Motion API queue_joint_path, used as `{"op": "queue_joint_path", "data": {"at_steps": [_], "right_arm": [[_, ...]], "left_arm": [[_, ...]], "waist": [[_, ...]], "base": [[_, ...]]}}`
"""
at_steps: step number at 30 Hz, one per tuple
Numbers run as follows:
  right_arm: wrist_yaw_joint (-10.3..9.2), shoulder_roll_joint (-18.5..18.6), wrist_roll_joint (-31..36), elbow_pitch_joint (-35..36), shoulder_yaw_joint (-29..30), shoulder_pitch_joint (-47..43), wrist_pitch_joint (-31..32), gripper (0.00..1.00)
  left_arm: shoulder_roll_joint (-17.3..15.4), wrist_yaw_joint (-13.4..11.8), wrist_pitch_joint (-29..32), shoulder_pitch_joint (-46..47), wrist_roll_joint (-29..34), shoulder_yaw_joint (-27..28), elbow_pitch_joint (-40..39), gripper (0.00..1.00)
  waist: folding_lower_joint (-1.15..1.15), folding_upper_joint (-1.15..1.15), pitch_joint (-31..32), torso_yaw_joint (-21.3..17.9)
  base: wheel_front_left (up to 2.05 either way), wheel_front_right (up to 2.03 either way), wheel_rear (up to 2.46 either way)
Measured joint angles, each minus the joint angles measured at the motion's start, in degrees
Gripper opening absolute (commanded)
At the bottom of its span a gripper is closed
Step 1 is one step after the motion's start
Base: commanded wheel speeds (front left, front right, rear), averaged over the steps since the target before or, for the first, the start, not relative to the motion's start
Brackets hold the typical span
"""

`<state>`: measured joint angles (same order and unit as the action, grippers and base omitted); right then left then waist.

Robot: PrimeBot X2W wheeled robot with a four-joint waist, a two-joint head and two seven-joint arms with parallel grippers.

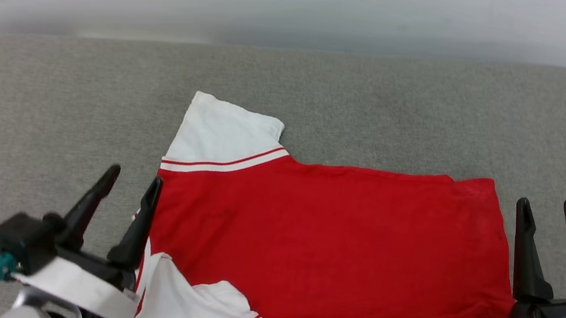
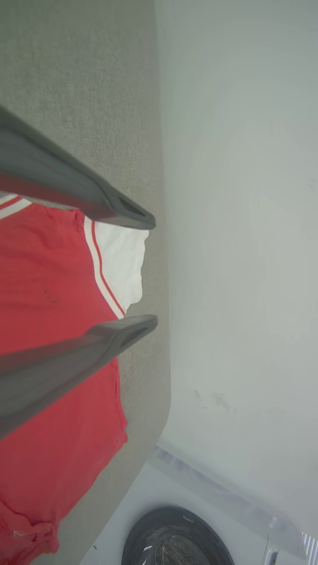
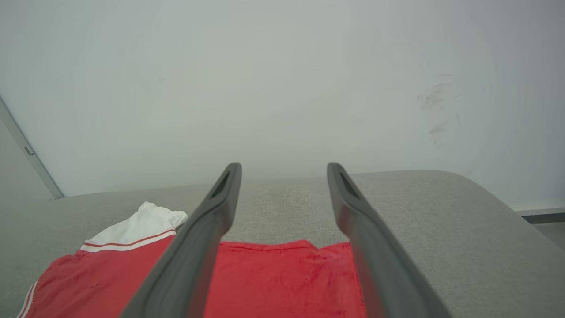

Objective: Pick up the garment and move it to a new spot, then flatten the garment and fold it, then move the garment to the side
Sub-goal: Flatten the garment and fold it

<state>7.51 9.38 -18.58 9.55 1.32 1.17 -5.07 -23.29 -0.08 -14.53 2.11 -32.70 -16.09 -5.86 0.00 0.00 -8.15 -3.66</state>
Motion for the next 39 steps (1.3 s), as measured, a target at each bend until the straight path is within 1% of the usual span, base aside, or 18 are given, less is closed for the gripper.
{"op": "queue_joint_path", "data": {"at_steps": [4,7,8,9,11,13,15,17,20,24,27,29,33,36,39], "right_arm": [[0.00,-0.36,0.22,0.37,-0.08,1.15,-0.30,1.00],[0.00,-0.82,0.45,0.82,-0.42,2.08,-0.52,1.00],[0.00,-0.82,0.45,0.82,-0.42,2.08,-0.52,1.00],[0.00,-1.03,0.44,0.97,-0.65,2.43,-0.54,1.00],[0.00,-1.54,0.37,1.08,-0.99,3.08,-0.90,1.00],[0.00,-2.24,-0.45,0.76,-1.51,3.80,-1.11,1.00],[0.00,-2.36,-0.64,-0.13,-1.71,4.07,-1.75,1.00],[0.00,-2.49,-0.98,-0.87,-1.93,4.56,-2.43,1.00],[0.00,-2.93,-1.68,-2.25,-2.50,4.96,-3.55,1.00],[-0.01,-3.13,-2.13,-4.44,-3.09,5.43,-4.78,1.00],[0.00,-3.33,-2.65,-5.66,-3.83,6.22,-5.79,1.00],[-0.01,-3.55,-3.01,-6.35,-4.20,6.71,-6.37,1.00],[0.00,-3.93,-3.24,-7.55,-5.20,7.50,-7.34,1.00],[-0.01,-4.09,-3.52,-8.34,-5.86,8.43,-7.98,1.00],[0.00,-4.12,-3.58,-8.64,-6.02,8.53,-8.11,1.00]], "left_arm": [[-2.64,1.94,4.46,5.22,-0.40,-0.08,0.08,1.00],[-5.47,2.92,9.64,10.49,-1.01,0.22,0.23,1.00],[-5.47,2.92,9.64,10.49,-1.01,0.22,0.23,1.00],[-6.33,3.22,11.72,12.53,-1.56,0.46,0.33,1.00],[-8.39,4.12,16.77,16.85,-3.12,0.62,1.07,1.00],[-11.10,4.64,23.64,20.97,-5.09,0.89,2.67,1.00],[-13.85,4.60,30.27,25.10,-7.42,1.85,4.24,1.00],[-15.84,4.34,37.09,29.31,-10.33,2.76,6.26,1.00],[-19.19,4.35,47.85,34.39,-13.84,2.66,9.80,1.00],[-22.31,2.86,59.74,39.72,-16.61,1.90,13.03,1.00],[-23.65,1.74,66.44,43.36,-17.79,1.22,15.59,1.00],[-24.01,1.47,69.38,45.53,-18.07,0.47,17.16,1.00],[-23.53,1.04,72.63,48.23,-17.90,-1.19,19.95,1.00],[-23.08,1.07,74.08,49.27,-16.66,-3.12,22.64,1.00],[-23.03,1.08,74.75,49.66,-16.21,-3.86,23.87,1.00]], "waist": [[0.00,0.00,-2.39,-1.37],[0.00,0.00,-4.62,-2.67],[0.00,0.00,-4.62,-2.67],[0.00,0.00,-5.38,-3.16],[0.00,0.00,-7.00,-4.23],[0.01,0.00,-8.52,-5.58],[0.01,0.00,-10.08,-6.96],[0.01,0.00,-11.54,-8.35],[0.01,0.00,-13.54,-10.58],[0.01,0.00,-16.06,-13.06],[0.01,0.00,-17.79,-14.55],[0.01,0.00,-18.81,-15.46],[0.01,0.00,-20.52,-16.80],[0.01,0.00,-21.59,-17.66],[0.01,0.00,-21.85,-17.90]], "base": [[0.00,0.00,0.00],[0.00,0.00,0.00],[0.00,0.00,0.00],[0.00,0.00,0.00],[0.00,0.00,0.00],[0.00,0.00,0.00],[0.00,0.00,0.00],[0.00,0.00,0.00],[0.00,0.00,0.00],[0.00,0.00,0.00],[0.00,0.00,0.00],[0.00,0.00,0.00],[0.00,0.00,0.00],[0.00,0.00,0.00],[0.00,0.00,0.00]]}}
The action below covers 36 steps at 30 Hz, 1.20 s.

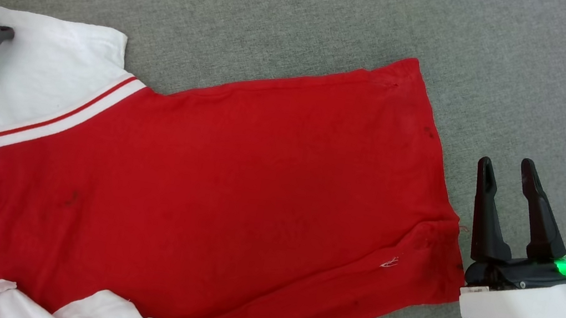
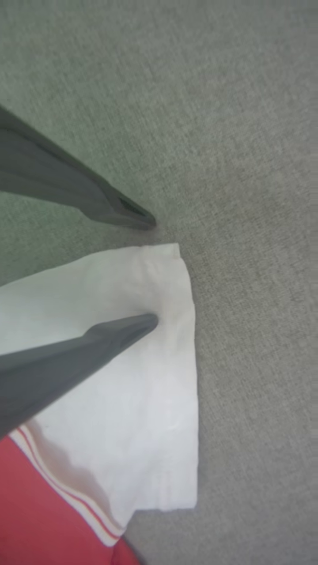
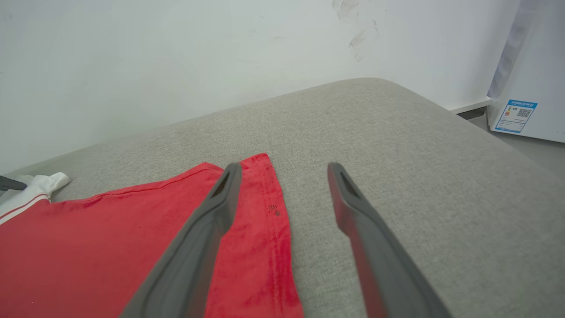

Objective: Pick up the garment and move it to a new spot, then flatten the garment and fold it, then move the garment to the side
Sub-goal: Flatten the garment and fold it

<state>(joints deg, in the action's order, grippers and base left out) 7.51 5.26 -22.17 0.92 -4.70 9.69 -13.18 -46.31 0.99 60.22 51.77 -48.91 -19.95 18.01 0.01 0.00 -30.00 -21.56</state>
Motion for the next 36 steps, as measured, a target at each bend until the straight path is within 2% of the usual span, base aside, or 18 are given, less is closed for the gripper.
{"op": "queue_joint_path", "data": {"at_steps": [1,2,3,6,10,16,20,23,25,28,31,36], "right_arm": [[0.00,0.00,0.00,-0.09,-0.01,0.05,-0.20,1.00],[0.00,0.01,-0.01,-0.13,0.01,0.11,-0.32,1.00],[-0.01,0.01,-0.01,-0.15,0.04,0.19,-0.38,1.00],[-0.01,0.09,0.01,-0.19,0.29,0.60,-0.41,1.00],[-0.01,0.70,0.48,-0.15,0.46,0.62,0.04,1.00],[-0.01,4.58,1.12,1.46,0.93,0.68,5.04,1.00],[-0.01,10.06,-0.09,3.39,-0.01,1.23,15.39,1.00],[0.00,15.52,-0.62,4.78,-0.87,3.50,25.32,1.00],[-0.01,17.88,-2.07,4.98,-0.82,5.58,33.11,1.00],[0.00,20.15,-6.10,4.41,-0.56,9.26,45.25,1.00],[0.00,22.37,-8.09,2.82,0.02,14.16,54.59,1.00],[-0.01,23.76,-8.01,-2.71,-0.20,20.31,65.53,1.00]], "left_arm": [[0.07,0.00,0.40,0.14,0.00,-0.20,0.58,0.76],[0.13,0.13,0.37,0.16,0.02,-0.34,0.94,0.41],[0.21,0.48,0.27,0.24,0.15,-0.44,1.31,0.00],[0.79,1.56,-1.10,0.34,-0.25,-0.52,2.35,0.00],[2.75,3.08,-6.25,0.34,-0.05,-0.37,3.71,0.00],[4.70,5.12,-12.91,0.08,-0.20,-0.85,1.42,0.00],[5.63,5.59,-15.83,-2.52,-0.82,-1.65,-3.32,0.00],[5.59,5.64,-17.57,-4.88,-0.42,-2.22,-8.10,0.00],[5.70,5.57,-18.52,-6.43,-0.07,-2.50,-11.78,0.00],[5.89,5.34,-19.65,-9.05,-0.07,-2.83,-16.74,0.00],[5.75,4.94,-20.58,-11.38,0.36,-3.16,-22.12,0.00],[5.80,3.69,-22.91,-15.04,1.25,-3.20,-30.70,0.00]], "waist": [[0.00,0.00,-0.07,-0.05],[0.00,0.00,-0.12,-0.07],[0.00,0.00,-0.16,-0.05],[0.00,0.00,-0.12,0.18],[0.00,0.00,0.72,0.88],[0.00,0.00,3.75,2.81],[0.00,0.00,5.96,5.18],[-0.01,0.00,7.14,7.40],[-0.01,0.00,7.69,8.91],[-0.01,0.00,8.15,11.12],[0.00,0.00,8.13,13.29],[-0.01,0.00,7.23,16.79]], "base": [[0.00,0.00,0.00],[0.00,0.00,0.00],[0.00,0.00,0.00],[0.00,0.00,0.00],[0.00,0.00,0.00],[0.00,0.00,0.00],[0.00,0.00,0.00],[0.00,0.00,0.00],[0.00,0.00,0.00],[0.00,0.00,0.00],[0.00,0.00,0.00],[0.00,0.00,0.00]]}}
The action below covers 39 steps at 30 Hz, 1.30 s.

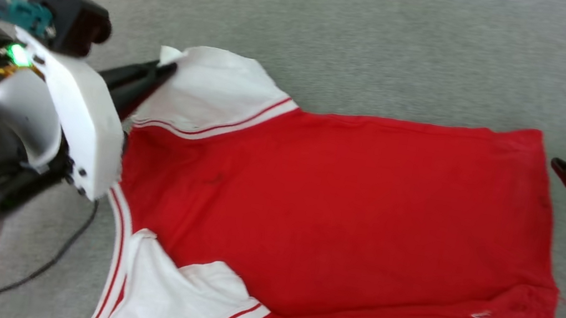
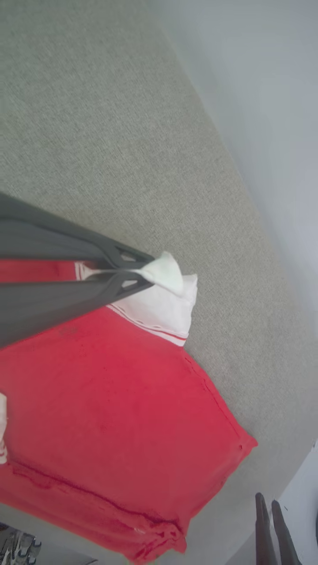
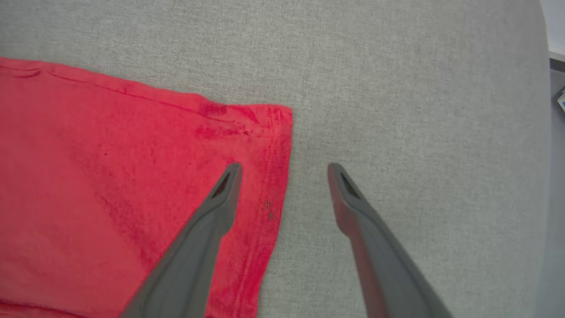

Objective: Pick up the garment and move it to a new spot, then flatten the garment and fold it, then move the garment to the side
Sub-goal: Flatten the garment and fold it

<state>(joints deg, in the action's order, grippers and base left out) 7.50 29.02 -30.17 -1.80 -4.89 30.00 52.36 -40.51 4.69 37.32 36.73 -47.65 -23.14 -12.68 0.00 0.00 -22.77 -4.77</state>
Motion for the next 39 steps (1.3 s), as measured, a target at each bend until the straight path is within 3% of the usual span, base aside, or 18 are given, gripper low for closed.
{"op": "queue_joint_path", "data": {"at_steps": [6,18,19,20,31,39], "right_arm": [[0.00,0.69,5.02,-7.47,-2.23,5.39,2.64,1.00],[-0.07,0.77,6.48,-17.48,-5.45,7.14,-2.87,0.97],[-0.11,0.92,6.45,-17.79,-6.05,7.19,-3.23,0.27],[-0.11,1.12,6.36,-17.98,-6.80,7.21,-3.83,0.00],[0.01,0.08,0.31,-21.85,-5.39,4.66,-10.90,0.00],[0.01,2.44,-3.45,-14.01,-4.38,-3.72,-15.24,0.00]], "left_arm": [[0.91,-1.40,-1.64,-3.01,1.42,-1.10,-7.82,0.00],[2.97,-1.49,-3.59,-4.56,3.37,-3.86,-9.96,0.00],[3.05,-1.49,-3.81,-4.68,3.36,-3.94,-9.75,0.00],[3.08,-1.47,-4.02,-4.71,3.37,-3.99,-9.45,0.00],[3.07,-2.33,-8.68,-9.20,2.05,-1.79,-5.41,0.00],[0.49,-5.48,-11.25,-18.47,-0.37,1.64,-6.87,0.00]], "waist": [[0.00,0.00,-2.11,4.54],[-0.01,0.00,-4.52,9.27],[-0.01,0.00,-4.49,9.34],[-0.01,0.00,-4.42,9.35],[0.00,0.00,0.96,8.01],[-0.01,0.00,7.25,6.40]], "base": [[0.00,0.00,0.00],[0.00,0.00,0.00],[0.00,0.00,0.00],[0.00,0.00,0.00],[0.00,0.00,0.00],[0.00,0.00,0.00]]}}
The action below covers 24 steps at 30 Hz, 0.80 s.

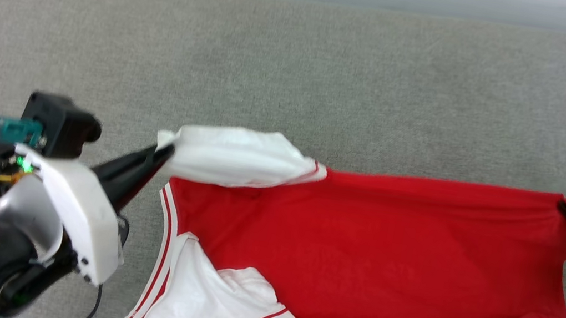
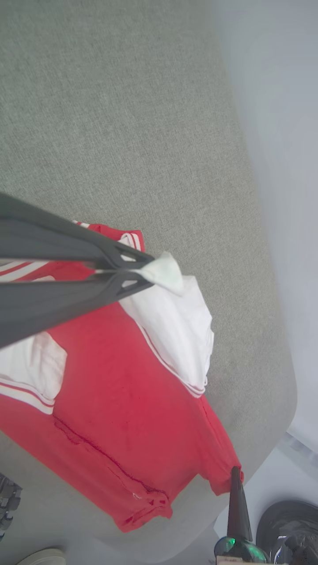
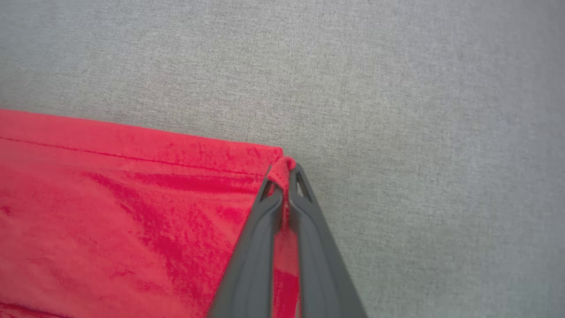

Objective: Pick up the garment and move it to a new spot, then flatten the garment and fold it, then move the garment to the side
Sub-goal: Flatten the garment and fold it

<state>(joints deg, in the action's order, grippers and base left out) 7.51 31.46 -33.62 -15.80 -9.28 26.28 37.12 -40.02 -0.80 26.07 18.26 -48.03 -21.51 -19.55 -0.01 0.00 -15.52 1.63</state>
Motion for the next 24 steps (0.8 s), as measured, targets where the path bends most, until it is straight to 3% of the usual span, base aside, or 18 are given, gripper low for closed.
{"op": "queue_joint_path", "data": {"at_steps": [14,24], "right_arm": [[0.00,-0.82,-3.21,12.83,5.12,-19.81,-0.77,0.00],[0.00,2.68,-1.98,13.69,1.41,-24.90,-0.80,0.00]], "left_arm": [[-2.77,-3.68,-2.63,-18.45,-2.65,0.81,-0.98,0.00],[-3.18,-1.33,-0.94,-22.48,-0.64,-5.25,4.66,0.00]], "waist": [[0.00,0.00,3.75,-0.66],[0.00,0.00,3.11,-0.48]], "base": [[0.00,0.00,0.00],[0.00,0.00,0.00]]}}
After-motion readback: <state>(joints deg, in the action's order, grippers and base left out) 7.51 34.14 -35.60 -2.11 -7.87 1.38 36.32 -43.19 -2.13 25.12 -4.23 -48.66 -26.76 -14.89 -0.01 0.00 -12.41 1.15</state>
